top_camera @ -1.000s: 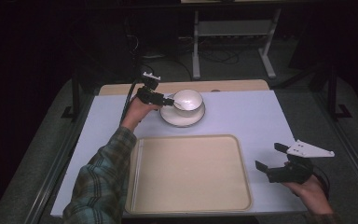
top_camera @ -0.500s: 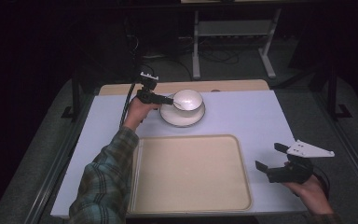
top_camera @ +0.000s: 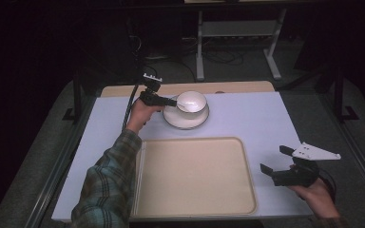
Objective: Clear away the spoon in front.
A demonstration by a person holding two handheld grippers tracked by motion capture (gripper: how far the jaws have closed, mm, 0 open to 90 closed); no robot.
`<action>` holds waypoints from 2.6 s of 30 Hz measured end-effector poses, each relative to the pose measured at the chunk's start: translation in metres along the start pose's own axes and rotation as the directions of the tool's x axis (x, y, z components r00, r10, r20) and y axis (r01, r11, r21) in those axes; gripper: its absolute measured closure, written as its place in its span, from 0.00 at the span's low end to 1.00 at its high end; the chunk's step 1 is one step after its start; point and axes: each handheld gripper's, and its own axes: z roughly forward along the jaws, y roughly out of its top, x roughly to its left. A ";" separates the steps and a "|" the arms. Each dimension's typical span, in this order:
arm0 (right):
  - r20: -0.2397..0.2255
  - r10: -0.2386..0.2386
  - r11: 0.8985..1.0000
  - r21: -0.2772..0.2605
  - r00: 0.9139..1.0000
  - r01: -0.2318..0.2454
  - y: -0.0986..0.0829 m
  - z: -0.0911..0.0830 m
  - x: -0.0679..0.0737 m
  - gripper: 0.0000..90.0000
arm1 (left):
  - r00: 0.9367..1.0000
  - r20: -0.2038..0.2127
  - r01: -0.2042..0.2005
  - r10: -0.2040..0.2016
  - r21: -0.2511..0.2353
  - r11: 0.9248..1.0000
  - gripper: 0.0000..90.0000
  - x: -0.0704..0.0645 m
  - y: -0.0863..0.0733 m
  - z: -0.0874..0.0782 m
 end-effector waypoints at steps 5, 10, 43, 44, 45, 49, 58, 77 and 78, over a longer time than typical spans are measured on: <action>0.000 -0.001 1.000 0.000 1.000 0.001 0.000 0.000 0.000 0.00 | 1.000 0.010 0.000 0.000 -0.004 1.000 0.78 -0.001 0.000 -0.001; 0.001 -0.001 1.000 -0.002 1.000 0.001 0.000 0.000 0.000 0.00 | 1.000 0.025 -0.004 0.004 -0.015 1.000 0.86 0.000 0.001 -0.004; 0.001 -0.002 1.000 -0.002 1.000 0.002 0.000 -0.001 0.000 0.00 | 0.994 0.106 -0.010 0.024 -0.136 0.991 0.95 -0.011 0.008 -0.031; 0.000 -0.002 1.000 -0.002 1.000 0.002 0.000 -0.001 0.000 0.00 | 0.993 0.112 -0.005 0.022 -0.143 0.990 0.95 -0.011 0.008 -0.033; 0.000 -0.002 1.000 -0.003 1.000 0.002 0.000 -0.001 0.000 0.00 | 0.993 0.114 -0.002 0.020 -0.152 0.988 0.95 -0.011 0.007 -0.035; 0.001 -0.002 1.000 -0.003 1.000 0.002 0.000 0.000 0.001 0.00 | 0.991 0.134 0.018 0.007 -0.179 0.984 0.95 -0.012 0.005 -0.045; 0.003 0.000 1.000 -0.002 1.000 0.000 0.000 -0.001 0.000 0.00 | 0.987 0.158 0.020 0.014 -0.210 0.978 0.95 -0.027 0.007 -0.066; 0.005 -0.001 1.000 -0.003 1.000 0.001 0.001 -0.001 0.001 0.00 | 0.976 0.218 0.039 0.015 -0.241 0.970 0.95 -0.042 -0.025 -0.094; 0.005 -0.001 1.000 -0.003 1.000 0.001 0.001 -0.001 0.001 0.00 | 0.975 0.223 0.044 0.012 -0.243 0.969 0.95 -0.043 -0.028 -0.095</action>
